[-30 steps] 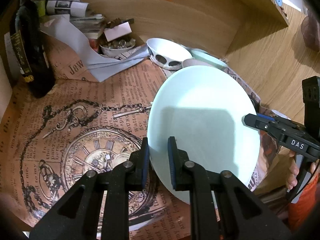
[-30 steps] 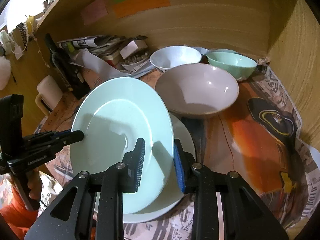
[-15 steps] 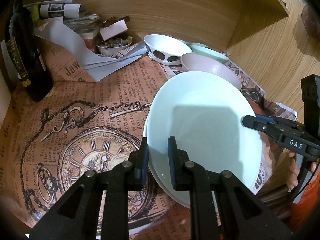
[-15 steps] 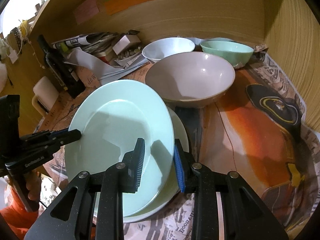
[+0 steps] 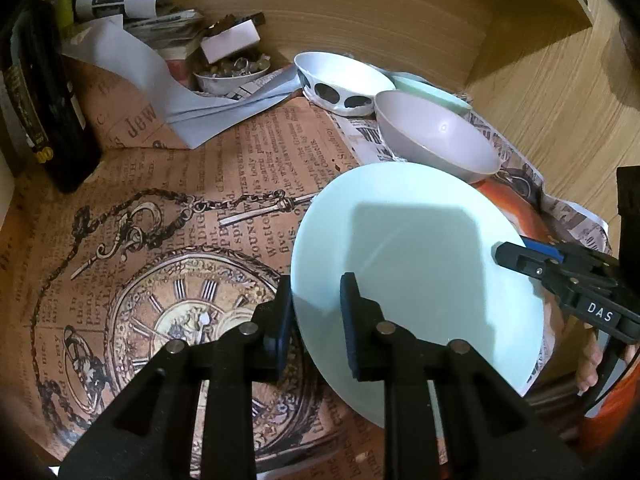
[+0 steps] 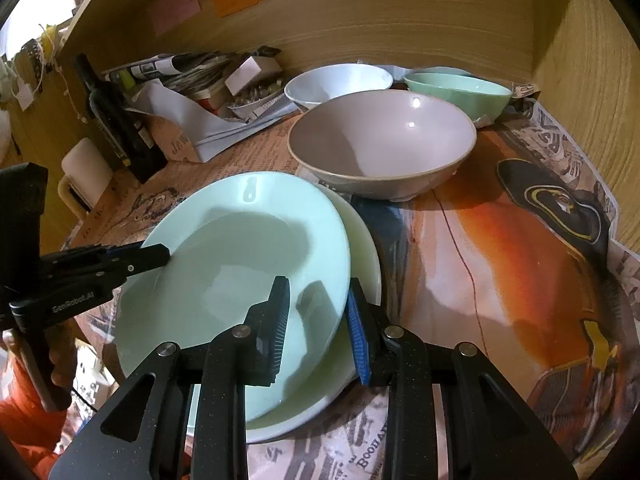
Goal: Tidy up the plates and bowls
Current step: 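Lower the mint green plate onto the white plate and open both grippers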
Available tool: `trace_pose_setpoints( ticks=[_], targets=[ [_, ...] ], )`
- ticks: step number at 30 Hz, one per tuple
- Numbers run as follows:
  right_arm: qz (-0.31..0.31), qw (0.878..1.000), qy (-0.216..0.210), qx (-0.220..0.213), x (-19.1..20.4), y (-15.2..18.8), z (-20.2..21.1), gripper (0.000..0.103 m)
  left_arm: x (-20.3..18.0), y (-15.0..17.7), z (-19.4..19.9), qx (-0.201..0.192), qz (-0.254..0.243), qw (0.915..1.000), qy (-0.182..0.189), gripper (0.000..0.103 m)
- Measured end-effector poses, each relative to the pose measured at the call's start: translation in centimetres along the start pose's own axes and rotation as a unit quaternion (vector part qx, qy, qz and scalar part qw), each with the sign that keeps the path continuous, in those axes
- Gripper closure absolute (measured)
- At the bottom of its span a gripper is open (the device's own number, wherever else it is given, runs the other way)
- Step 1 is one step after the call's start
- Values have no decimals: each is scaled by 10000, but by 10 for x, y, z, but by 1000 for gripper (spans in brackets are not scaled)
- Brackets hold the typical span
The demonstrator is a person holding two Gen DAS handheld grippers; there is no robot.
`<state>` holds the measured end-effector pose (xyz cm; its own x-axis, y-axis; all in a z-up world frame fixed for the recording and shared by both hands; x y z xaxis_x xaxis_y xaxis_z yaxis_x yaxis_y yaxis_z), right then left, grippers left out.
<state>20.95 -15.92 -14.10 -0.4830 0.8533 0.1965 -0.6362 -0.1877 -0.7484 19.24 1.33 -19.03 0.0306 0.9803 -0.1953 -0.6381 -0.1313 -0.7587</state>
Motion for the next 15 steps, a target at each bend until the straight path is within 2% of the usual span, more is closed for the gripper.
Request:
trace_pose_setpoints(
  ticks=[5, 11, 15],
  targets=[
    [157, 9998, 126, -81, 2, 0, 0, 78, -2, 0, -1, 0, -53, 10000, 3, 80],
    [621, 9971, 409, -174, 8, 1, 0, 77, -3, 1, -1, -17, -152, 9999, 10, 77],
    [656, 9966, 454, -199, 7, 0, 1, 77, -4, 1, -1, 0, -244, 9997, 35, 73]
  ],
)
Point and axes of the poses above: each gripper's, at about its wrist camera, not at the fingertips, and z roughly against the way its jaws point, x to its left, y to its underside, the point moved 5 cm from there along -z, roughly the way its jaws point, and after that the axes turned 12 degrees about -x, right-handed, at the moved point
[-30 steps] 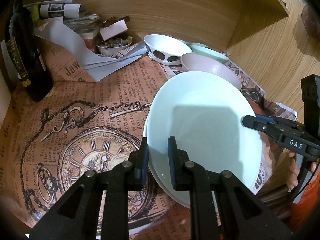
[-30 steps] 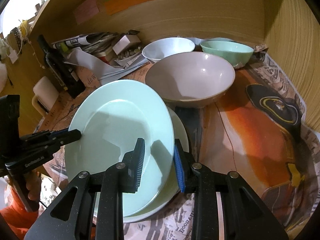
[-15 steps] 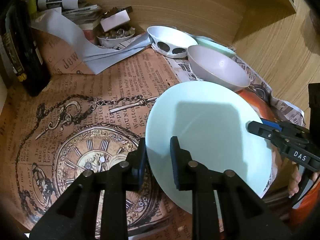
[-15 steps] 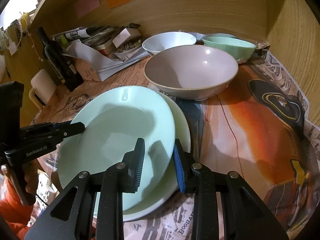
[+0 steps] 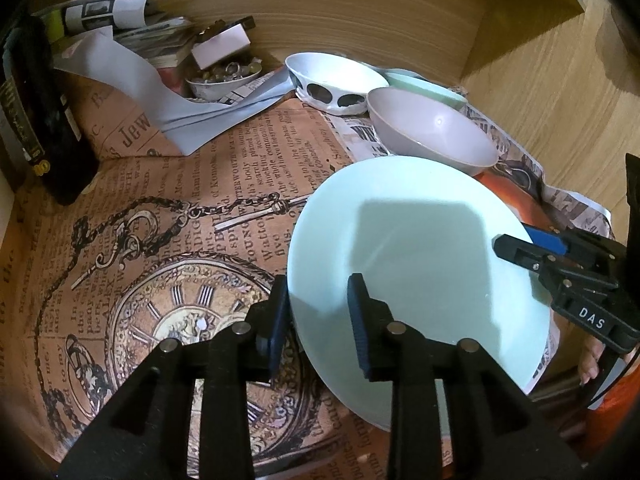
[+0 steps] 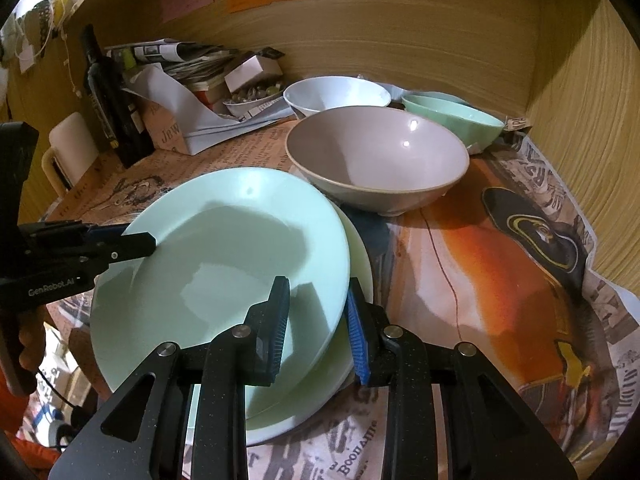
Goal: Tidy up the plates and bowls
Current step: 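Lower the mint green plate onto the white plate and open both grippers, then move both grippers to the pinkish bowl rim and close on it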
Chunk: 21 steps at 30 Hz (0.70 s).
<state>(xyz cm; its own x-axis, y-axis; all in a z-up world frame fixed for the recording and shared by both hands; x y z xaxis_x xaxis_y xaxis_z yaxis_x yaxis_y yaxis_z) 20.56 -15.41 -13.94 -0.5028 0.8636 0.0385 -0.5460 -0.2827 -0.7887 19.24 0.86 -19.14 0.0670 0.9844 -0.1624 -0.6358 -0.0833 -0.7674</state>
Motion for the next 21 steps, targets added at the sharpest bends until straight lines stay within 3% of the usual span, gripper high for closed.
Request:
trace_pose_setpoints(
  ticks=[4, 6, 9, 11, 13, 16, 21],
  targets=[
    [-12, 10000, 9, 19, 1, 0, 2, 77, 0, -3, 8, -135, -139, 9998, -33, 69],
    [-46, 10000, 12, 23, 0, 0, 3, 77, -1, -7, 15, -275, -159, 9995, -35, 55],
    [-40, 9999, 103, -15, 0, -1, 6, 75, 0, -13, 25, -461, -196, 9987, -77, 53],
    [89, 9993, 292, -194, 0, -4, 12, 60, -1, -18, 31, -534, -230, 9983, -73, 53],
    [159, 9988, 325, -339, 0, -7, 18, 55, -2, -23, 35, -618, -220, 9978, -60, 53],
    [182, 9984, 327, -426, -1, -11, 23, 55, -3, -32, 43, -800, -206, 9966, -50, 51],
    [84, 9977, 313, -588, -5, -20, 27, 55, -6, -49, 52, -1083, -226, 9938, -93, 36]
  ],
)
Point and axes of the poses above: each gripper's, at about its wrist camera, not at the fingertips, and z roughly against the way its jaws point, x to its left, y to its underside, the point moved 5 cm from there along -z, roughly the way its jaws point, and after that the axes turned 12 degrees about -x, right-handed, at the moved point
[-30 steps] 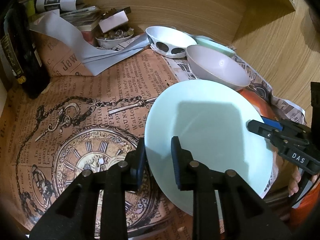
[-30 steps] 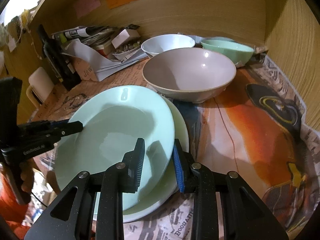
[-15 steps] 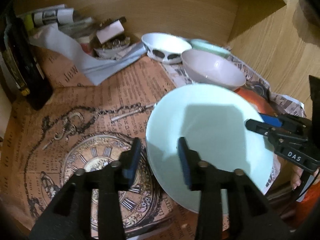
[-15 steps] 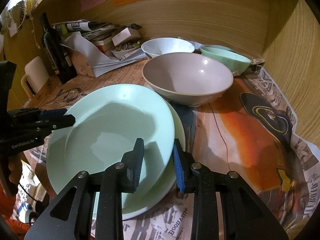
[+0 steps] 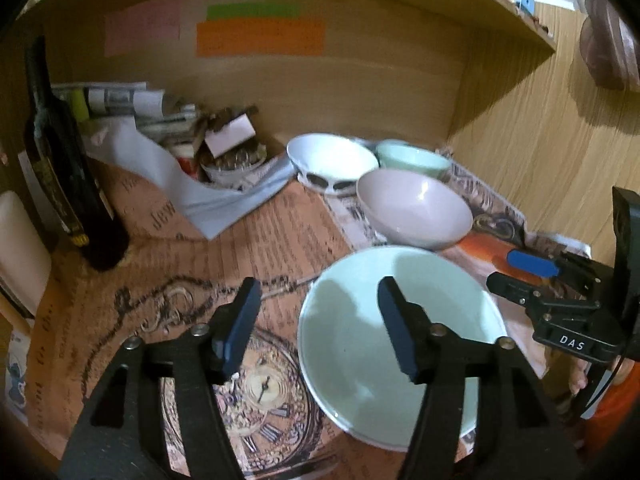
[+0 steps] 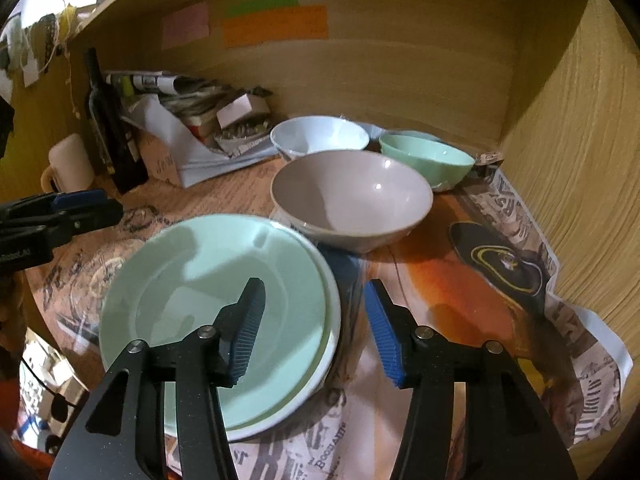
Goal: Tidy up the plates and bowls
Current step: 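Move both grippers to the pinkish bowl rim and close on it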
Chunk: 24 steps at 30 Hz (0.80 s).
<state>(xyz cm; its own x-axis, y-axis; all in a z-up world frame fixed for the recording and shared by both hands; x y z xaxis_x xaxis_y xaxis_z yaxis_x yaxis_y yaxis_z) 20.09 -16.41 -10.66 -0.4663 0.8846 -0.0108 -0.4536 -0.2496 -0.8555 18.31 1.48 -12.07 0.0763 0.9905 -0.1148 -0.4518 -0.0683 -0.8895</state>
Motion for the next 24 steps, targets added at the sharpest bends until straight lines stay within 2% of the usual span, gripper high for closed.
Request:
trace_pose_setpoints(
  ticks=[9, 13, 20, 24],
  targets=[
    [-287, 9985, 90, -448, -17, -29, 1, 52, -11, -37, -13, -399, -208, 9990, 50, 14],
    [-505, 9961, 154, -703, -29, -43, -1, 39, -20, -49, -30, -373, -370, 9985, 146, 14],
    [-733, 9927, 250, -921, -46, -61, -16, 38, -32, -55, -78, -9, -304, 9992, 275, 14],
    [-846, 9932, 308, -743, -57, -59, -39, 38, -33, -52, -108, 241, -170, 9990, 325, 14]
  ],
)
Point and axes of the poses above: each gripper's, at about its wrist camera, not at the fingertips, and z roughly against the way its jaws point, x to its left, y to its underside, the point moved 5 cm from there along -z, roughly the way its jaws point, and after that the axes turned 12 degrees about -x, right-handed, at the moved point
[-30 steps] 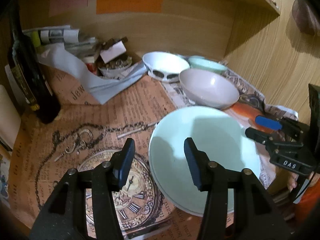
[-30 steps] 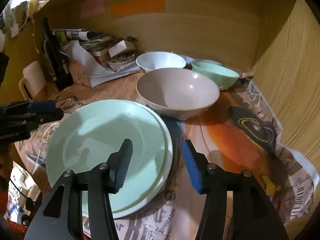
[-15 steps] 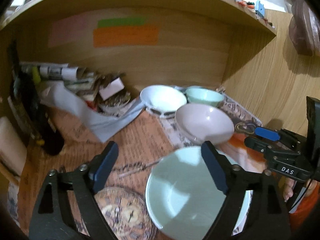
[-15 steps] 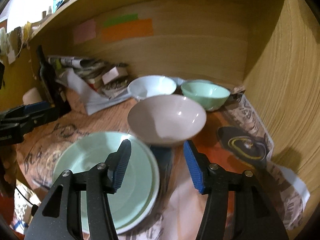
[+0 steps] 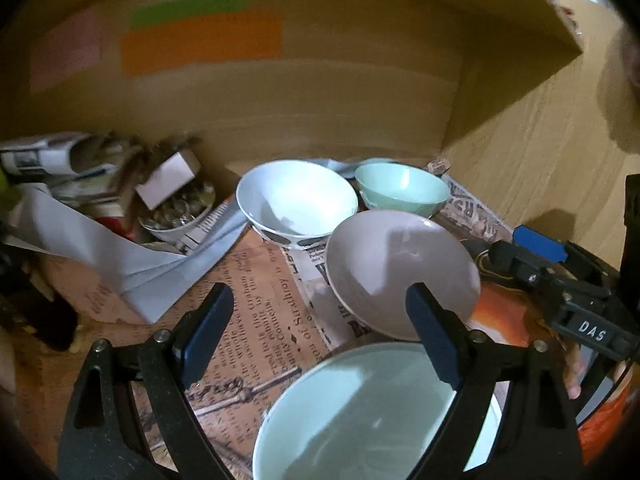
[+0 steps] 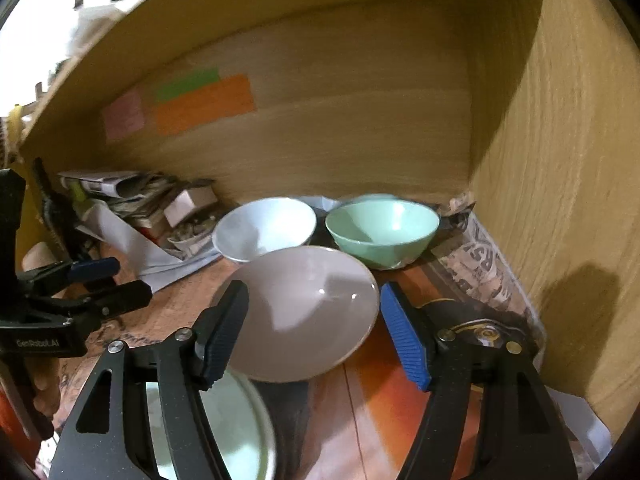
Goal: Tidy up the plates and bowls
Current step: 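Move both grippers to the pinkish bowl rim and close on it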
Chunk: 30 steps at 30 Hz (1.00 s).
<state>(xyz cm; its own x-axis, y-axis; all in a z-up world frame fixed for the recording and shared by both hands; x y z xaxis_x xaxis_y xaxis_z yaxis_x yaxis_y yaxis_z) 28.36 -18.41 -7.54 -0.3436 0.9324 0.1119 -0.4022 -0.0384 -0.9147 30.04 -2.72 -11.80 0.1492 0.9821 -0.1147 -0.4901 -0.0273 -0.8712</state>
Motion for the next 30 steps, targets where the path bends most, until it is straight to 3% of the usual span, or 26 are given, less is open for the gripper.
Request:
trace_pose_setpoints(
  ticks=[4, 10, 18, 20, 24, 27, 30],
  targets=[
    [-123, 9993, 175, 291, -14, 11, -27, 38, 5, 1, -24, 193, 134, 9997, 33, 17],
    [-410, 9973, 167, 584, -28, 23, -49, 39, 6, 6, -49, 493, 101, 9987, 72, 37],
    [-688, 9934, -2, 919, -36, 38, -66, 58, 4, 14, -74, 837, 108, 9961, 246, 69],
    [-712, 9927, -73, 970, -36, 40, -69, 68, 0, 15, -79, 918, 96, 9952, 317, 74],
    [-737, 9923, -71, 990, -38, 43, -70, 74, -4, 16, -85, 1017, 91, 9939, 428, 86],
    [-795, 9918, -53, 996, -40, 43, -71, 78, -8, 18, -89, 1107, 93, 9922, 568, 88],
    [-767, 9922, -28, 986, -41, 43, -71, 80, -13, 18, -89, 1078, -90, 9931, 463, 89]
  ],
)
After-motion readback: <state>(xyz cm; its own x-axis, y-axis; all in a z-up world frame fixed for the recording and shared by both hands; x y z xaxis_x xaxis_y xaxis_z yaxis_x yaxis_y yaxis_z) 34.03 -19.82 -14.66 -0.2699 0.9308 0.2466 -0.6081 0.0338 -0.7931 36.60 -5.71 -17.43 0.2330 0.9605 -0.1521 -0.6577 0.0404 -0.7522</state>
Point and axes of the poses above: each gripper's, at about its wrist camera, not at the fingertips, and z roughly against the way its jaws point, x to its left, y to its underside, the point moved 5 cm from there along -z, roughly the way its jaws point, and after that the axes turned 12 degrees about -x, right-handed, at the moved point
